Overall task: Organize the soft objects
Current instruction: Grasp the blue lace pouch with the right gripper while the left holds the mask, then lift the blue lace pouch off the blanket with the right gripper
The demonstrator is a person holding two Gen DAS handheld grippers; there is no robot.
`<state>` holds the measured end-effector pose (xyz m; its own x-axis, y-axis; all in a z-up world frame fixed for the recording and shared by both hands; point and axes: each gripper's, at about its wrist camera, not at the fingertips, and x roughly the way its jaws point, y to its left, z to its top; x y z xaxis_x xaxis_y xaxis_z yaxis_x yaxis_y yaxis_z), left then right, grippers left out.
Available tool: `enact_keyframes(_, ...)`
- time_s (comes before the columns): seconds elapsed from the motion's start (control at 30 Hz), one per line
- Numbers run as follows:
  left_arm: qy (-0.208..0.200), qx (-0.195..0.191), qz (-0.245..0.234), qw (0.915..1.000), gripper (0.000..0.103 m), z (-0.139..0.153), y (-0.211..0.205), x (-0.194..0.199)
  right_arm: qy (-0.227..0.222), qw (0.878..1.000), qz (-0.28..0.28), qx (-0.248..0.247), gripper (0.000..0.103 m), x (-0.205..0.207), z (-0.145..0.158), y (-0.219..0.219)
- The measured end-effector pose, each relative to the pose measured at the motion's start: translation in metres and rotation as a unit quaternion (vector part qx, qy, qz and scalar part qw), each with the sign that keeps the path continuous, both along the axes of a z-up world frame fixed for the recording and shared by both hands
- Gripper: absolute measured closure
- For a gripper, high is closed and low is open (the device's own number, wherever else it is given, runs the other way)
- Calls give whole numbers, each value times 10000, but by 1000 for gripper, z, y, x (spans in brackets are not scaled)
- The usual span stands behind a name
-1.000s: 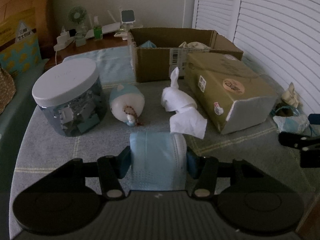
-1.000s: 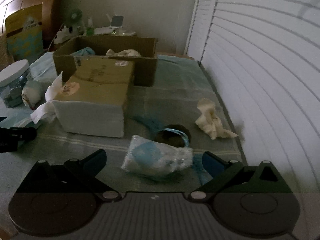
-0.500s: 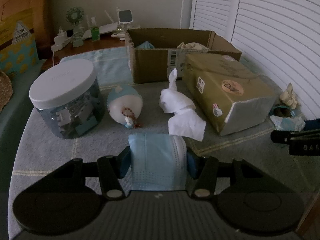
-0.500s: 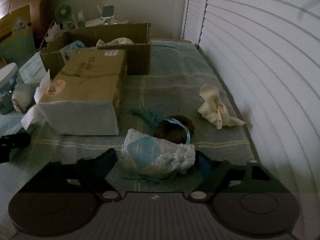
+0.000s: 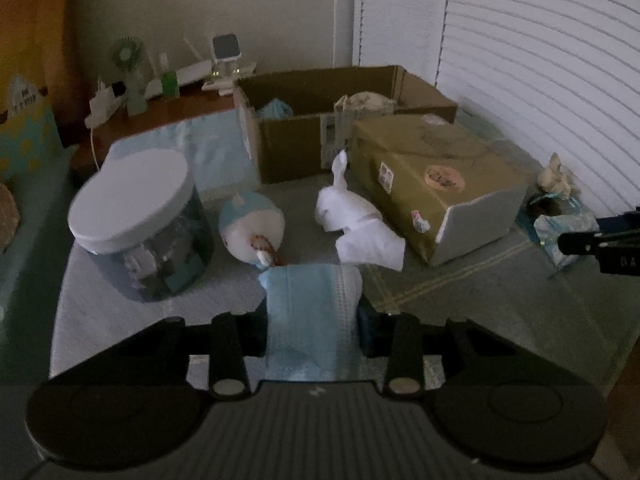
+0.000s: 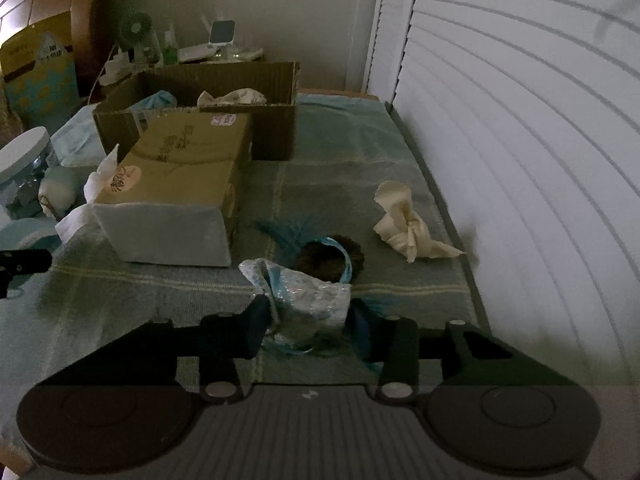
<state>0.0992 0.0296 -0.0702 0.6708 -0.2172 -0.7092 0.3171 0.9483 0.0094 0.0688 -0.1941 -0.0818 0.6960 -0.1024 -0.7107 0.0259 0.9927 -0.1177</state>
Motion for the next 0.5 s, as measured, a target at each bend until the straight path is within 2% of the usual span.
enact_keyframes(0.07,-26,-2,-18,10000,65,4,2,-2,-41,10000,10,0,61,-3,3,-1)
enact_keyframes(0.23,-62,-19,-84,9999,65,8,3,-6,-106,9999,72,-15,60,-9,11,0)
enact_keyframes(0.27,-75,-8,-89,9999,65,8,2,-7,-65,9999,79,13,50,-8,11,0)
enact_keyframes(0.33,-82,-15,-107,9999,65,9,2,-9,-87,9999,88,70,38,-10,10,0)
enact_keyframes(0.4,-88,-8,-118,9999,65,9,2,-10,-43,9999,122,55,32,-10,7,1)
enact_keyframes(0.43,-83,-11,-118,9999,65,9,2,-11,-37,9999,106,29,25,-10,5,2)
enact_keyframes(0.5,-62,-30,-136,9999,65,8,2,-12,-7,9999,125,-32,21,-9,0,4)
